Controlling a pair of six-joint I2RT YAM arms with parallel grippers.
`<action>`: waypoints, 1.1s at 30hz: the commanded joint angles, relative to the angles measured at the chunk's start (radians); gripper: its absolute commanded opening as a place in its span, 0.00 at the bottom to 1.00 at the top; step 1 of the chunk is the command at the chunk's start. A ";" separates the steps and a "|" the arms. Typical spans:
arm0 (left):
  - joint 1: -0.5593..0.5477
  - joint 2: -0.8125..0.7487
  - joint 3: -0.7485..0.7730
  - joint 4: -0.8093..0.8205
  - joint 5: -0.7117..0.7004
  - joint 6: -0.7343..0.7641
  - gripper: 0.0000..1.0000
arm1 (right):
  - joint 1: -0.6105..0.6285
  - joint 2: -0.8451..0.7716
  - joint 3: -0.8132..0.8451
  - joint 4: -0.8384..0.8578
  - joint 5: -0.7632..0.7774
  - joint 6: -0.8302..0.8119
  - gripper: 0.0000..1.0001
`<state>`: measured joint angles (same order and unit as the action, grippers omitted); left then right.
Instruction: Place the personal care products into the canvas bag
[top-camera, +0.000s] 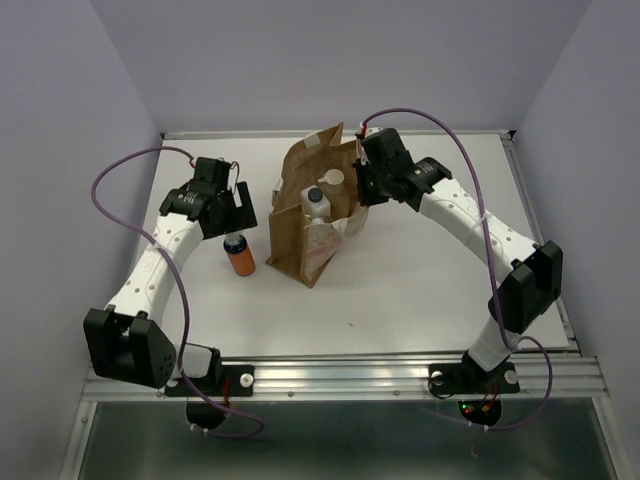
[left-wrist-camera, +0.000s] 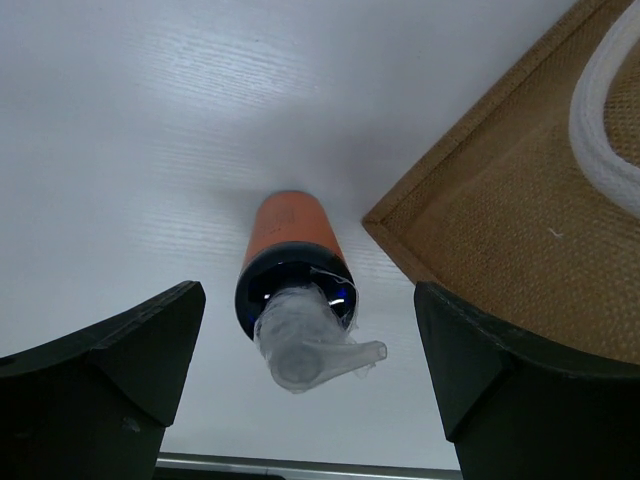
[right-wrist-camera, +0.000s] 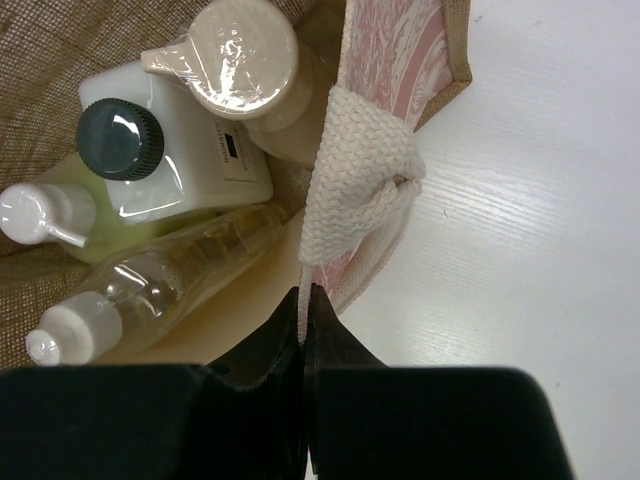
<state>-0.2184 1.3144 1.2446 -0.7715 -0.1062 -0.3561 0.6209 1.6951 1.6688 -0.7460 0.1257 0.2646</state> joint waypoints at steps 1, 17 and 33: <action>0.005 0.022 -0.053 0.067 0.045 0.025 0.99 | -0.007 -0.078 0.009 0.065 -0.018 -0.018 0.01; 0.004 0.048 -0.152 0.063 0.022 0.016 0.83 | -0.007 -0.081 0.002 0.063 -0.012 -0.018 0.01; 0.005 -0.059 0.019 0.032 -0.024 0.022 0.00 | -0.007 -0.086 -0.006 0.065 -0.023 -0.019 0.01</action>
<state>-0.2142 1.3739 1.1172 -0.7364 -0.0696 -0.3344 0.6201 1.6867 1.6531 -0.7330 0.1223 0.2630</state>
